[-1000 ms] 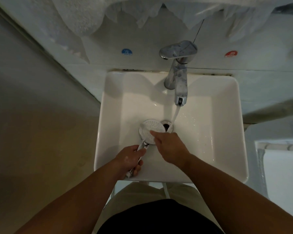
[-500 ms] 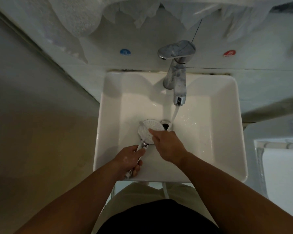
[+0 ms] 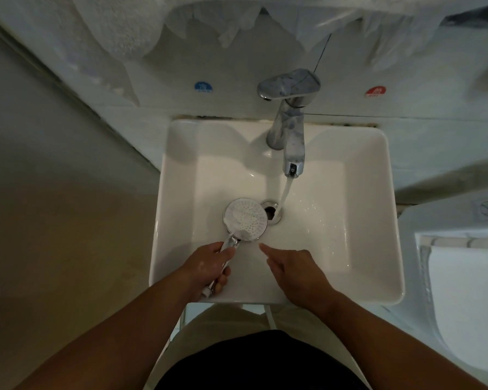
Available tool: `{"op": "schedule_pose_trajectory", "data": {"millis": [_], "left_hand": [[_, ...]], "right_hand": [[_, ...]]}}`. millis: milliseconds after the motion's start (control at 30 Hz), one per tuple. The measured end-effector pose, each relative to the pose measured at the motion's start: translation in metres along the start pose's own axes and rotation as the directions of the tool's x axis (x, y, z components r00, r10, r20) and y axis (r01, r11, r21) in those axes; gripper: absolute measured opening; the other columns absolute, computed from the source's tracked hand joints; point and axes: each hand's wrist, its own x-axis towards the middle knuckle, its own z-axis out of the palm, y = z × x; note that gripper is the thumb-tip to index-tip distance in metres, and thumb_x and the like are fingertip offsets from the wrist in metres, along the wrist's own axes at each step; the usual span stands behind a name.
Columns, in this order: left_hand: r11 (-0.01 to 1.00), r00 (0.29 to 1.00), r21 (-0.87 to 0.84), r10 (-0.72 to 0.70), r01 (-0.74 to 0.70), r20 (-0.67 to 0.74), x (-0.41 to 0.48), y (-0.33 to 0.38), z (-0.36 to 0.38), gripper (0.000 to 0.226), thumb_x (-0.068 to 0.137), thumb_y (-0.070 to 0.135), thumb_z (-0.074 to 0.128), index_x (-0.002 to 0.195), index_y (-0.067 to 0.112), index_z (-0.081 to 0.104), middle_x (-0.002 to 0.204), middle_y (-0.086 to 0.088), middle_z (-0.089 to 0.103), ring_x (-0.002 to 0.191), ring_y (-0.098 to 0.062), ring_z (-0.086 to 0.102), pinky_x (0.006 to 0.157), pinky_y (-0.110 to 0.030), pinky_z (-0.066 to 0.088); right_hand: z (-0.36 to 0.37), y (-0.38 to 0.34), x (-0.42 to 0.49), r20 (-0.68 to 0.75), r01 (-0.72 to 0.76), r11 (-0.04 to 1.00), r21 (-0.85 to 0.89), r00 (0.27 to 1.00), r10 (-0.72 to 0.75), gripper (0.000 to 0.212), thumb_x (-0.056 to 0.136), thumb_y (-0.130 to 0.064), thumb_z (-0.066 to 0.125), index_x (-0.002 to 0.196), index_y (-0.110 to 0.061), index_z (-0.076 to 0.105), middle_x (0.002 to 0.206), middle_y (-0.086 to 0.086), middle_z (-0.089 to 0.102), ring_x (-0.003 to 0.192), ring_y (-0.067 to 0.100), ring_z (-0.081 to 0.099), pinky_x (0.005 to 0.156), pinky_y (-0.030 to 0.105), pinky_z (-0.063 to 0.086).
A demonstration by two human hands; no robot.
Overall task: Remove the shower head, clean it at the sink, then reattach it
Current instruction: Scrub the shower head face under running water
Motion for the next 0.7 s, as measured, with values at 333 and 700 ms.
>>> {"op": "schedule_pose_trajectory", "data": {"millis": [333, 700], "left_hand": [[1.000, 1.000, -0.017, 0.002, -0.002, 0.005, 0.002, -0.003, -0.002, 0.026, 0.102, 0.036, 0.057, 0.100, 0.011, 0.065, 0.063, -0.007, 0.055, 0.042, -0.016, 0.041, 0.046, -0.024, 0.033], [1.000, 1.000, -0.017, 0.002, -0.002, -0.006, 0.001, -0.002, 0.000, 0.028, 0.102, 0.035, 0.057, 0.105, 0.008, 0.065, 0.063, -0.007, 0.054, 0.043, -0.015, 0.041, 0.046, -0.024, 0.032]], "right_hand": [[0.008, 0.000, 0.001, 0.019, 0.029, 0.999, -0.025, 0.999, -0.029, 0.041, 0.105, -0.032, 0.046, 0.145, -0.032, 0.052, 0.117, 0.004, 0.075, 0.091, 0.017, 0.070, 0.082, 0.028, 0.052], [0.009, 0.004, 0.000, -0.020, 0.067, 0.998, -0.021, 0.998, -0.068, 0.040, 0.105, -0.031, 0.046, 0.145, -0.029, 0.052, 0.106, 0.003, 0.077, 0.076, 0.011, 0.066, 0.074, 0.024, 0.050]]}}
